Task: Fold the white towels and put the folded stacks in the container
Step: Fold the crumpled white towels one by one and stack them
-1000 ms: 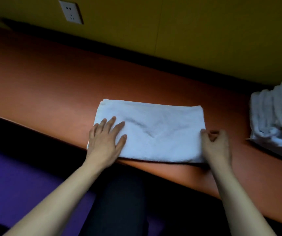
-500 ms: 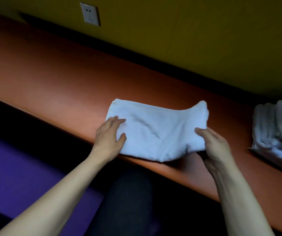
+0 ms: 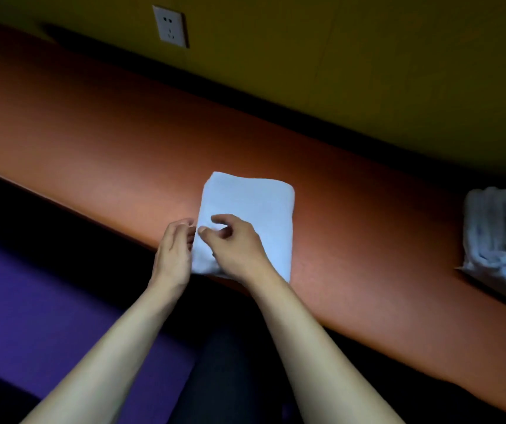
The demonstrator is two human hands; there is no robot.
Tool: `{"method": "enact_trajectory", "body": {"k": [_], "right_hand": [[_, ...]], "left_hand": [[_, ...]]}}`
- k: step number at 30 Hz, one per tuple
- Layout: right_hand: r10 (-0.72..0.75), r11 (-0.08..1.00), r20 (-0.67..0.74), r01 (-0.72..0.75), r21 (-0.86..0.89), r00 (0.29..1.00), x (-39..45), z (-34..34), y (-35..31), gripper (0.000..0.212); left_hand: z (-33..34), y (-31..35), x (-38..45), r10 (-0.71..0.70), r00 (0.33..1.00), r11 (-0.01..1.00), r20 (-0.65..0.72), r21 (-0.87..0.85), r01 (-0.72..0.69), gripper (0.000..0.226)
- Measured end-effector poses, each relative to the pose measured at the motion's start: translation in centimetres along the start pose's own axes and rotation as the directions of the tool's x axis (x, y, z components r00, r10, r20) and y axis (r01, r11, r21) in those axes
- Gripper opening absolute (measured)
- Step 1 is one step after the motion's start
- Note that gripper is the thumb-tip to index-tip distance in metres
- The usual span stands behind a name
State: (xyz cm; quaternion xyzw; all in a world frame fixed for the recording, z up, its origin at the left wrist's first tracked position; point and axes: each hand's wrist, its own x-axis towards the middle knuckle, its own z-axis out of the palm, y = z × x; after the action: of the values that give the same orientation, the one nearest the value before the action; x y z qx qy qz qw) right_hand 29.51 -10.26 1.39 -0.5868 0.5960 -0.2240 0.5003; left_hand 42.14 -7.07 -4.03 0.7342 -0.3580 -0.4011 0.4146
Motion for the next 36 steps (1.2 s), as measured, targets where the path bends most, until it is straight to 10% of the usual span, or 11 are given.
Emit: {"method": "enact_trajectory", "body": {"k": [6,15,19,36], "right_hand": [[-0.022,0.994,-0.567,-0.044,-0.102,0.824,-0.7,-5.1,5.5,0.025],[0.400,0.861,-0.180,-0.302,0.409,0.898,-1.3,-7.1,8.3,0.059],[0.400,0.720,0.090,-0.373,0.585,0.912,-3.6,-8.4,7.9,0.032],[0.440,0.694,-0.326,-0.087,0.715,0.837,-19.6,-19.0,9.1,0.031]], "left_hand": [[0.2,1.2,-0.6,-0.043,0.998,0.988,0.036,0.152,0.037,0.033],[2.2,2.5,-1.9,-0.176,0.981,0.977,0.079,-0.111,0.184,0.043],[1.9,3.2,-3.8,-0.134,0.979,0.976,0.157,-0.150,0.158,0.058],[10.0,9.7,-13.8,0.188,0.809,0.982,0.558,-0.100,-0.159,0.049]]}}
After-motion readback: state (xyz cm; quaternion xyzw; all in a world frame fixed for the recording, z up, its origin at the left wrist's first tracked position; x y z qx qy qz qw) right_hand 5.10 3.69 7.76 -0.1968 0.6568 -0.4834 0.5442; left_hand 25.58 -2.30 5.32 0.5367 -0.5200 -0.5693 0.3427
